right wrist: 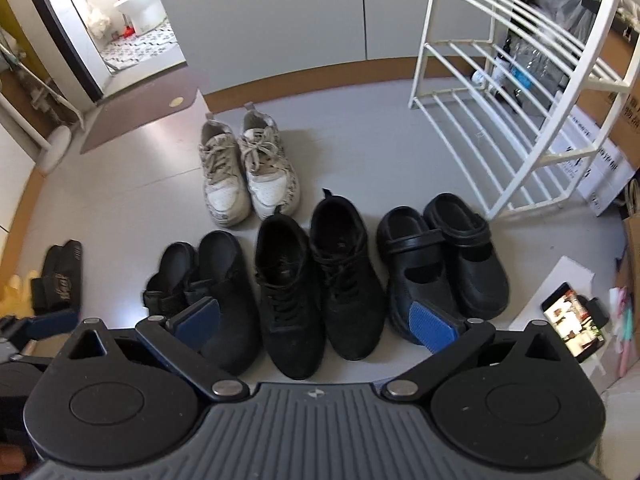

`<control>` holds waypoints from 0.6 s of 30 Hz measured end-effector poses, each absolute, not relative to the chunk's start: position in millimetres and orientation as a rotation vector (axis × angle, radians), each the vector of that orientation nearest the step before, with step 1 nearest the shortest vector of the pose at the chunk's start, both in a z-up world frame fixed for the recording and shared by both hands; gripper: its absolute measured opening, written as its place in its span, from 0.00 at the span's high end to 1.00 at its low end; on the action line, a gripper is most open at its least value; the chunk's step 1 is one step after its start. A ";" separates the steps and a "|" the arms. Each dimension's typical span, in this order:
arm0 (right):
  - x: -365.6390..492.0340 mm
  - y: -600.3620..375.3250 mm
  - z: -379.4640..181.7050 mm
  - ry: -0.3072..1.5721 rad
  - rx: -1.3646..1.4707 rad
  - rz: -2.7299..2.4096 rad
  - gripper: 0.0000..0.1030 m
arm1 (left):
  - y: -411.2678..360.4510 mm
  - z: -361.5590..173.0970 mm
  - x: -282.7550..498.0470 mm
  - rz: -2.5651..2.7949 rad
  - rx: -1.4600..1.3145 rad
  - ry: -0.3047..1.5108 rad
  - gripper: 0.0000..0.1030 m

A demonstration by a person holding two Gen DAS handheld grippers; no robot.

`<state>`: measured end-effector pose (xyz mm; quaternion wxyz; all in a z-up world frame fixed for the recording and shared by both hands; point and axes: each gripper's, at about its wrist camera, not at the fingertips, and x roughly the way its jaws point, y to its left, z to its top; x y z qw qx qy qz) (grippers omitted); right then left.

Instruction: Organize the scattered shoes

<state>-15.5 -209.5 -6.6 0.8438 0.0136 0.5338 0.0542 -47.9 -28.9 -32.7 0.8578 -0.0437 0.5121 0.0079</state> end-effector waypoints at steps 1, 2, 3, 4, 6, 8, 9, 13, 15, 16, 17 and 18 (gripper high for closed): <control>-16.7 -208.1 -8.9 1.130 0.017 0.110 0.00 | -28.4 -32.8 -48.5 0.017 -0.094 1.079 0.00; -17.8 -206.6 -11.6 1.135 0.006 0.106 0.00 | -28.3 -32.9 -48.7 0.017 -0.094 1.081 0.00; -19.0 -204.9 -14.8 1.145 0.003 0.108 0.00 | -28.6 -32.9 -49.4 0.021 -0.088 1.090 0.00; -20.1 -203.2 -18.3 1.157 0.002 0.112 0.00 | -28.8 -32.8 -50.0 0.024 -0.085 1.092 0.00; -20.0 -201.9 -22.2 1.172 -0.006 0.106 0.00 | -28.2 -31.1 -50.0 0.018 -0.095 1.095 0.00; -19.8 -201.2 -23.3 1.171 -0.020 0.103 0.00 | -27.6 -29.5 -49.5 0.013 -0.102 1.095 0.00; -20.1 -200.9 -22.5 1.160 -0.035 0.096 0.00 | -27.7 -28.9 -48.7 0.013 -0.108 1.090 0.00; -19.8 -200.7 -21.8 1.139 -0.069 0.072 0.00 | -29.1 -28.0 -48.0 0.009 -0.110 1.091 0.00; -19.9 -200.9 -22.5 1.143 -0.067 0.068 0.00 | -31.9 -30.0 -48.1 0.001 -0.104 1.101 0.00; -19.7 -200.7 -23.5 1.150 -0.062 0.070 0.00 | -33.6 -31.2 -48.3 -0.005 -0.100 1.107 0.00; -20.2 -200.0 -24.6 1.155 -0.063 0.067 0.00 | -34.9 -32.7 -48.6 -0.007 -0.095 1.112 0.00; -20.9 -199.0 -25.6 1.160 -0.065 0.062 0.00 | -36.6 -35.8 -48.3 -0.007 -0.089 1.121 0.00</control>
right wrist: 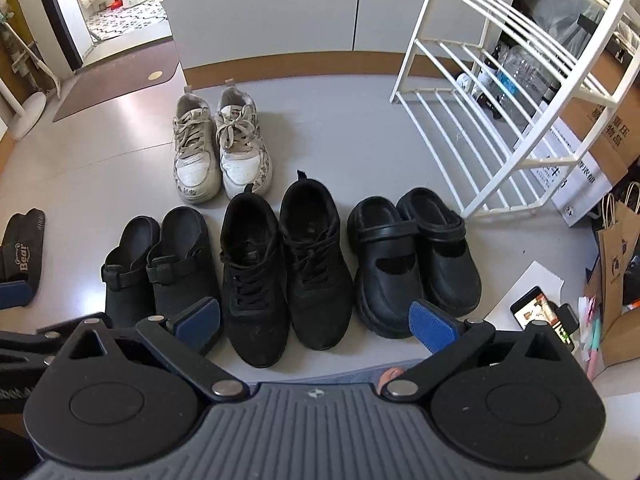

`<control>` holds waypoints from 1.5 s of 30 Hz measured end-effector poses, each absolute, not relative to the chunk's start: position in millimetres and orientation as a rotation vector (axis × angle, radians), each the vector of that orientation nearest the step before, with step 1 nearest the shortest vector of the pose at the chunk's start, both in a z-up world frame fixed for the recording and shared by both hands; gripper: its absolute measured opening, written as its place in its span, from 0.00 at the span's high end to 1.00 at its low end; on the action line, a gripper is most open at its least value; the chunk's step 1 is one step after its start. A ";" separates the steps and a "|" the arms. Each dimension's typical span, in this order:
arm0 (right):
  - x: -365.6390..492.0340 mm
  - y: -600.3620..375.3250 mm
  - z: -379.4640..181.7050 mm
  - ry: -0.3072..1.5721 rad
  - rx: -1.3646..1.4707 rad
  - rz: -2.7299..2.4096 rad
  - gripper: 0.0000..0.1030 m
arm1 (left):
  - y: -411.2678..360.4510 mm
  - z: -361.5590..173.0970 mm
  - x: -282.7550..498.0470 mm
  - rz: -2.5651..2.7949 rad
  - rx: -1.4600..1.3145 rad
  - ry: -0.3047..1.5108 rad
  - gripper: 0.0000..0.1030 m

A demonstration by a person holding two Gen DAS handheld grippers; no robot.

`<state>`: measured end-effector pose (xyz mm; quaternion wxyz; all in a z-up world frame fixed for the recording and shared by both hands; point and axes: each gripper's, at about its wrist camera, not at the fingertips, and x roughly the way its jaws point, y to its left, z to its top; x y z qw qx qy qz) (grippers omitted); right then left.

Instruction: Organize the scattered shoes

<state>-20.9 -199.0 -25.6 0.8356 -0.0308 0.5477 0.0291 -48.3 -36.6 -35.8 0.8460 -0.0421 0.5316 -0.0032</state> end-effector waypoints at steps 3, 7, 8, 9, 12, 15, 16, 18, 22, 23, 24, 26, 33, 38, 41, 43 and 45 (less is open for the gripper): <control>-22.0 -195.3 -31.7 1.177 -0.085 0.024 0.00 | -37.4 -41.3 -49.0 0.008 -0.075 1.143 0.00; -22.0 -192.3 -37.5 1.206 -0.090 0.002 0.00 | -35.7 -45.4 -48.8 0.023 -0.077 1.153 0.00; -21.3 -191.7 -38.3 1.210 -0.090 -0.001 0.00 | -35.0 -46.1 -48.5 0.028 -0.079 1.154 0.00; -20.6 -191.1 -38.6 1.213 -0.091 -0.002 0.00 | -33.1 -46.3 -48.1 0.036 -0.085 1.154 0.00; -15.8 -187.2 -37.9 1.211 -0.094 -0.008 0.01 | -28.6 -45.6 -45.9 0.041 -0.105 1.153 0.00; -12.6 -185.7 -36.8 1.202 -0.098 -0.014 0.01 | -25.5 -46.1 -42.2 0.041 -0.132 1.161 0.00; -11.7 -185.9 -36.7 1.202 -0.097 -0.017 0.01 | -25.6 -46.3 -41.6 0.043 -0.135 1.163 0.00; -10.4 -187.3 -37.4 1.207 -0.090 -0.023 0.02 | -27.7 -46.7 -40.3 0.049 -0.131 1.163 0.00; -8.7 -191.7 -39.0 1.222 -0.073 -0.038 0.03 | -31.4 -47.7 -38.5 0.049 -0.124 1.164 0.00; -7.9 -193.1 -39.2 1.227 -0.067 -0.044 0.03 | -32.2 -47.6 -37.8 0.049 -0.126 1.163 0.00; -7.1 -194.3 -39.2 1.232 -0.061 -0.048 0.03 | -32.5 -47.6 -37.3 0.048 -0.127 1.162 0.00; -5.8 -195.8 -39.1 1.233 -0.056 -0.049 0.04 | -33.0 -47.8 -34.8 0.046 -0.131 1.162 0.00; 2.6 -201.4 -43.2 1.263 -0.015 -0.082 0.04 | -37.4 -47.3 -26.8 0.057 -0.127 1.167 0.01; 9.6 -206.7 -22.5 1.204 0.024 -0.145 0.03 | -49.9 -32.7 -22.8 -0.034 -0.125 1.126 0.01; 12.3 -212.0 -4.2 1.158 0.075 -0.187 0.03 | -59.3 -25.1 -23.9 -0.031 -0.079 1.080 0.01; 13.1 -216.9 8.7 1.125 0.119 -0.205 0.03 | -61.7 -25.1 -23.2 -0.015 -0.070 1.073 0.01; 12.1 -229.5 26.9 1.052 0.180 -0.200 0.02 | -61.2 -27.7 -21.0 -0.009 -0.085 1.087 0.01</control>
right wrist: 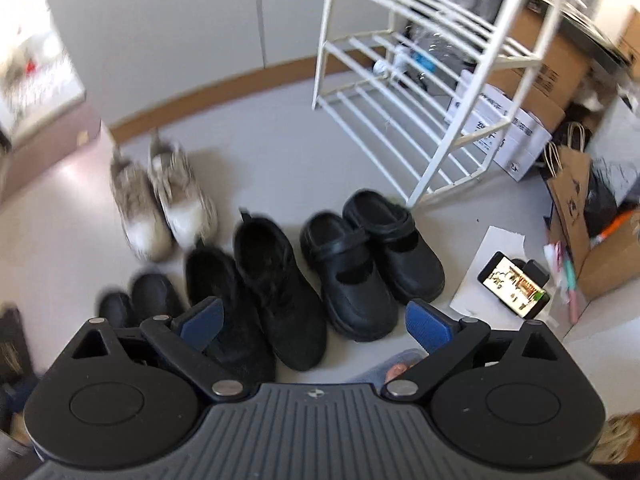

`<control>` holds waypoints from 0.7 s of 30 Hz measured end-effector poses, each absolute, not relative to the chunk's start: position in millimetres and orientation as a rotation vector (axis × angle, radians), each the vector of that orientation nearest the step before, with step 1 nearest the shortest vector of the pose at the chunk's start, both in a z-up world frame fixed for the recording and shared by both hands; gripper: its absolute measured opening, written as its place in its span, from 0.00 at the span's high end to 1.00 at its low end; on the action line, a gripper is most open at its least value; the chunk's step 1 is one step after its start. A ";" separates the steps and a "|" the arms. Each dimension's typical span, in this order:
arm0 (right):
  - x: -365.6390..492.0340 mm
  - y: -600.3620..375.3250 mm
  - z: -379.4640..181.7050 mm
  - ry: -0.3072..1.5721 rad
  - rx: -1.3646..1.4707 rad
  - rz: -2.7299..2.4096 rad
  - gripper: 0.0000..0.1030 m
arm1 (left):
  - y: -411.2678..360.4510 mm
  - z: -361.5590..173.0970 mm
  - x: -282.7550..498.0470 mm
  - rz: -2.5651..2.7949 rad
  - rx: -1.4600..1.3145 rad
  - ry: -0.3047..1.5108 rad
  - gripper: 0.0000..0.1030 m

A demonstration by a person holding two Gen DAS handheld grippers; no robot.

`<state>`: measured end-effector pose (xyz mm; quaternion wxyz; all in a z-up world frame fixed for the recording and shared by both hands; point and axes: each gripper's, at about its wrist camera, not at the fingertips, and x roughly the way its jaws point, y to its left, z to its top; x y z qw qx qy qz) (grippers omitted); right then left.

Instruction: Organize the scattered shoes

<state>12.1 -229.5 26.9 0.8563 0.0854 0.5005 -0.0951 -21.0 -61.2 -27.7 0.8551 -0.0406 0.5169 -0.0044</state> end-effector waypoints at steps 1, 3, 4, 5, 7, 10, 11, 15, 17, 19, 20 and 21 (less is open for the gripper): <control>11.6 -234.4 33.7 1.021 0.199 -0.206 0.02 | -60.3 -29.9 -19.8 -0.005 -0.094 1.097 0.01; 13.0 -246.4 38.5 1.011 0.253 -0.217 0.02 | -58.6 -33.0 -18.3 0.009 -0.094 1.107 0.01; 14.5 -253.6 38.9 1.018 0.291 -0.222 0.02 | -57.6 -34.2 -17.6 0.017 -0.090 1.110 0.01; 16.5 -260.6 37.2 1.031 0.330 -0.224 0.02 | -56.6 -35.3 -16.9 0.023 -0.086 1.113 0.01; 18.7 -266.3 35.0 1.033 0.353 -0.223 0.02 | -53.8 -35.4 -16.9 0.013 -0.099 1.120 0.02; 22.5 -273.2 36.1 1.013 0.362 -0.194 0.02 | -53.9 -25.9 -18.5 -0.004 -0.099 1.102 0.02; 23.2 -274.3 37.0 1.011 0.369 -0.183 0.02 | -55.7 -21.7 -18.1 -0.014 -0.090 1.101 0.02; 30.6 -281.5 48.6 0.959 0.372 -0.092 0.02 | -64.8 -3.9 -16.8 -0.030 -0.061 1.080 0.02; 33.7 -282.6 53.6 0.939 0.348 -0.054 0.02 | -71.3 6.2 -14.0 -0.045 -0.065 1.080 0.03; 40.4 -283.9 56.2 0.937 0.317 0.019 0.02 | -74.7 11.6 -11.6 -0.050 -0.076 1.083 0.04; 43.2 -285.4 57.5 0.933 0.303 0.047 0.02 | -78.1 15.2 -9.3 -0.054 -0.079 1.084 0.05; 46.1 -288.0 59.9 0.925 0.290 0.063 0.02 | -79.7 16.3 -8.3 -0.055 -0.078 1.085 0.05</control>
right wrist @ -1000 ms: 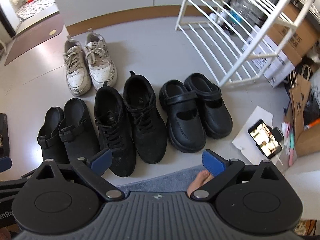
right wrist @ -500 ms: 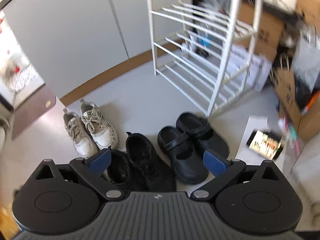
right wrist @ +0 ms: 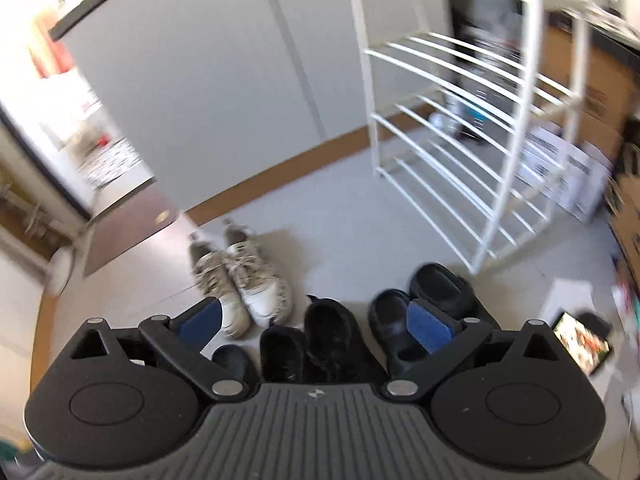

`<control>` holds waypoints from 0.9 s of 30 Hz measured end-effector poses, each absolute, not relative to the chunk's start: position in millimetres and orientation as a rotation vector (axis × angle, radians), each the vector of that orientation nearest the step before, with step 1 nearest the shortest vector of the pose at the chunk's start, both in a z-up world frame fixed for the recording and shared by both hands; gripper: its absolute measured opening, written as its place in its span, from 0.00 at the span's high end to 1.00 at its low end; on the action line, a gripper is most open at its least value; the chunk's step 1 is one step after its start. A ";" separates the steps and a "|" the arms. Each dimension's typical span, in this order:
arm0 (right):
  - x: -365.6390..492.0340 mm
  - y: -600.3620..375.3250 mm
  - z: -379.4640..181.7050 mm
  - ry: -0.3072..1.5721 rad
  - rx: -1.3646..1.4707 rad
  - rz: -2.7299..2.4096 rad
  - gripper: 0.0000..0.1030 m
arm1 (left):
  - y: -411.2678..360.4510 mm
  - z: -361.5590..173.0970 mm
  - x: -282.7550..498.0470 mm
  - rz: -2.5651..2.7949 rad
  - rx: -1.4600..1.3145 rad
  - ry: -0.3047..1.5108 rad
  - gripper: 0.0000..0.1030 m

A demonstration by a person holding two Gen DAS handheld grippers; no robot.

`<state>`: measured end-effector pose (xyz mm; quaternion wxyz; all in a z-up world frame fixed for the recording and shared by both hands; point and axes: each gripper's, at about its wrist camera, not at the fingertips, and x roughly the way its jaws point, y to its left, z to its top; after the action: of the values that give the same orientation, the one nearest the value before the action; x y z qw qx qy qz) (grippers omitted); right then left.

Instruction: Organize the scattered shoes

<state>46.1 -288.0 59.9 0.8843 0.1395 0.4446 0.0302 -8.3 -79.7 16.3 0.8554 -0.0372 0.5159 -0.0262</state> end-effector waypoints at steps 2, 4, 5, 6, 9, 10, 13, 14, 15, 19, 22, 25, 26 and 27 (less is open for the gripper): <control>50.7 -295.2 66.4 0.903 0.282 0.072 0.02 | -84.9 19.3 -3.7 -0.052 -0.069 1.082 0.08; 54.5 -301.0 73.4 0.870 0.259 0.097 0.02 | -85.7 18.5 0.6 -0.059 -0.094 1.075 0.08; 56.4 -302.5 76.1 0.859 0.237 0.112 0.02 | -85.0 15.8 5.0 -0.068 -0.117 1.079 0.08; 57.9 -304.0 77.9 0.851 0.211 0.128 0.02 | -84.4 13.1 9.4 -0.076 -0.139 1.084 0.08; 63.4 -310.0 75.8 0.861 0.173 0.158 0.02 | -83.0 2.6 25.1 -0.102 -0.154 1.103 0.09; 66.8 -313.2 73.7 0.864 0.184 0.179 0.02 | -81.5 0.7 28.9 -0.105 -0.158 1.105 0.09; 79.1 -318.9 63.7 0.924 0.207 0.185 0.02 | -73.0 -6.1 42.7 -0.104 -0.192 1.105 0.09; 81.3 -319.4 60.5 0.937 0.209 0.181 0.02 | -69.6 -8.3 47.4 -0.104 -0.199 1.101 0.09; 85.3 -320.1 55.1 0.954 0.208 0.177 0.02 | -69.8 -8.1 47.9 -0.104 -0.196 1.099 0.09; 99.1 -323.6 33.2 0.994 0.183 0.176 0.02 | -72.4 -11.4 56.1 -0.147 -0.133 1.086 0.13; 105.5 -324.6 14.5 1.020 0.141 0.196 0.02 | -77.9 -12.7 60.2 -0.188 -0.117 1.092 0.13; 110.8 -324.3 -10.8 1.075 0.081 0.209 0.03 | -81.8 -19.6 63.3 -0.224 -0.105 1.117 0.13; 112.1 -324.1 -20.9 1.098 0.068 0.211 0.03 | -81.3 -23.9 64.6 -0.236 -0.112 1.135 0.13; 114.4 -325.0 -29.7 1.119 0.070 0.216 0.03 | -80.7 -26.7 65.6 -0.248 -0.122 1.145 0.13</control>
<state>114.4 -325.0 -29.7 0.8413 0.0333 0.5297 0.1022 65.6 -80.7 -26.7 0.8316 -0.0576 0.5398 -0.1172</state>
